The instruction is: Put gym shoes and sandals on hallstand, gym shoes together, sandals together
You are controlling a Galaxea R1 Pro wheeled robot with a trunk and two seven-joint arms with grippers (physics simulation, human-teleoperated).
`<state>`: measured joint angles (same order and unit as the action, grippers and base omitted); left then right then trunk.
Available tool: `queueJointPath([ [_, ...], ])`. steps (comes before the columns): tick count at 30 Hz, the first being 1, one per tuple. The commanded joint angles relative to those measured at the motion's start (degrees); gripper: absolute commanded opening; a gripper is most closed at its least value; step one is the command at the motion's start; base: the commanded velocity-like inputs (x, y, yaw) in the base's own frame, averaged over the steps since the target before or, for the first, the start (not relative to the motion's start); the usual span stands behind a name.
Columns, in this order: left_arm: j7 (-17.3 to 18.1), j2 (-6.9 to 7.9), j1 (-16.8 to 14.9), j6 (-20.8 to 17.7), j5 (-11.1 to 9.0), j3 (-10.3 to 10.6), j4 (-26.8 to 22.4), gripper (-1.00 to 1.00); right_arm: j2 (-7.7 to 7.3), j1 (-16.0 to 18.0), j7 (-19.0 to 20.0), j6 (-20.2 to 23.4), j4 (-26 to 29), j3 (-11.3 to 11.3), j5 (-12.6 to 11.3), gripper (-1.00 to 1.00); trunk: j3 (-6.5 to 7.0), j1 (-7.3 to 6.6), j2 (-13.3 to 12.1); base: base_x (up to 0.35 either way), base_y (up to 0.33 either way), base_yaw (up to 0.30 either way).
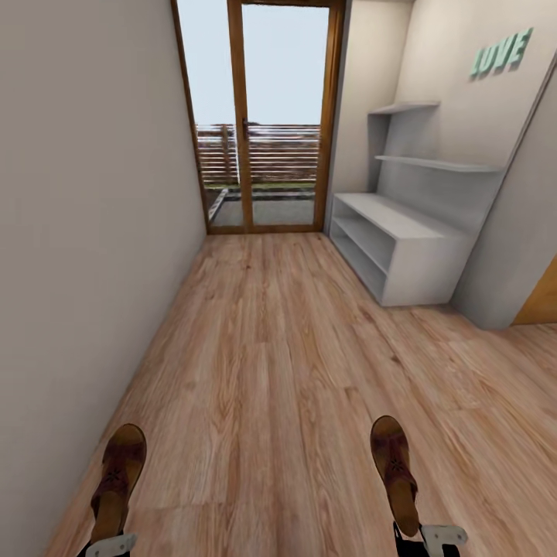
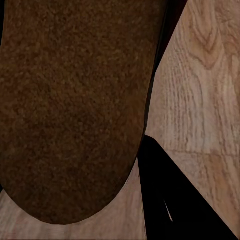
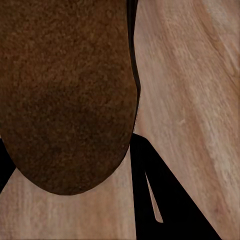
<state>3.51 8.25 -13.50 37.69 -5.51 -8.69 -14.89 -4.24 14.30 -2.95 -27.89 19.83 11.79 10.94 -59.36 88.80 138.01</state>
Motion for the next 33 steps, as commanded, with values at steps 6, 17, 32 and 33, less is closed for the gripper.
queueJointPath([
  [6,0.4,0.01,0.0,0.1,-0.4,0.0,0.0,-1.0,0.02,0.0,-0.1,-0.2,0.0,0.2,0.5,-1.0,-0.05,0.02,0.0,0.339,0.0,0.0],
  [17,0.3,0.01,0.0,0.1,-0.4,0.0,0.0,-1.0,0.02,0.0,-0.1,-0.2,-0.1,0.2,0.5,-1.0,-0.05,0.02,0.0,0.339,0.0,0.0],
  [32,0.4,0.01,0.0,0.2,-0.4,0.0,0.0,-1.0,0.02,0.1,-0.1,-0.2,-0.1,0.3,0.6,-1.0,-0.05,0.02,0.0,0.339,0.0,0.0],
  [33,0.3,0.01,0.0,0.2,-0.4,0.0,0.0,-1.0,0.02,0.1,-0.1,-0.2,-0.1,0.3,0.6,-1.0,-0.05,0.02,0.0,0.339,0.0,0.0],
])
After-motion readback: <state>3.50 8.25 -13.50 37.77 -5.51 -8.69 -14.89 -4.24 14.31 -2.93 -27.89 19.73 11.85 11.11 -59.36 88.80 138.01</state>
